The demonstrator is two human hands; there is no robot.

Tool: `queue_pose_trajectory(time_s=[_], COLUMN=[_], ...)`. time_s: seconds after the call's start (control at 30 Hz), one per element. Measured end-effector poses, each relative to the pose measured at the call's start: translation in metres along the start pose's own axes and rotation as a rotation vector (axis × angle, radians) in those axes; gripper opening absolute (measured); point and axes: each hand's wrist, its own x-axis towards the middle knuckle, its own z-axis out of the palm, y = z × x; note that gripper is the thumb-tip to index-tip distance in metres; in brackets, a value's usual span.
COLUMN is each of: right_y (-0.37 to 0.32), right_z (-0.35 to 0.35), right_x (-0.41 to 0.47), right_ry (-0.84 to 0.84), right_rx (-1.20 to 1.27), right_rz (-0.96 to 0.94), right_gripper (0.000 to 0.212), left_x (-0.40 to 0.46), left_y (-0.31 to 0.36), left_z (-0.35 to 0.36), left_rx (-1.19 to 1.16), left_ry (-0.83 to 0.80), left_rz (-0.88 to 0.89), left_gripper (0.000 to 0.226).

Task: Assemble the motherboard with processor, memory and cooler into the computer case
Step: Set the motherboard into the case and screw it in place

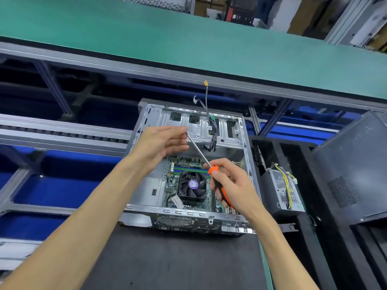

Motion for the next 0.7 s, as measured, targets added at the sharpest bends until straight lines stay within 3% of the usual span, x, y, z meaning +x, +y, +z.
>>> queue_pose_trajectory(time_s=[0.17, 0.43, 0.7], right_y=[0.002, 0.006, 0.009], right_z=[-0.008, -0.012, -0.019], right_x=[0.008, 0.023, 0.026], right_ry=[-0.028, -0.058, -0.069], right_rx=[-0.018, -0.02, -0.061], right_rz=[-0.014, -0.019, -0.004], right_gripper=[0.02, 0.017, 0.017], left_x=[0.002, 0.005, 0.011], left_y=[0.004, 0.001, 0.002], left_z=[0.001, 0.007, 0.004], left_rx=[0.103, -0.044, 0.19], left_ry=[0.031, 0.107, 0.146], left_rz=[-0.002, -0.018, 0.014], left_gripper=[0.014, 0.02, 0.022])
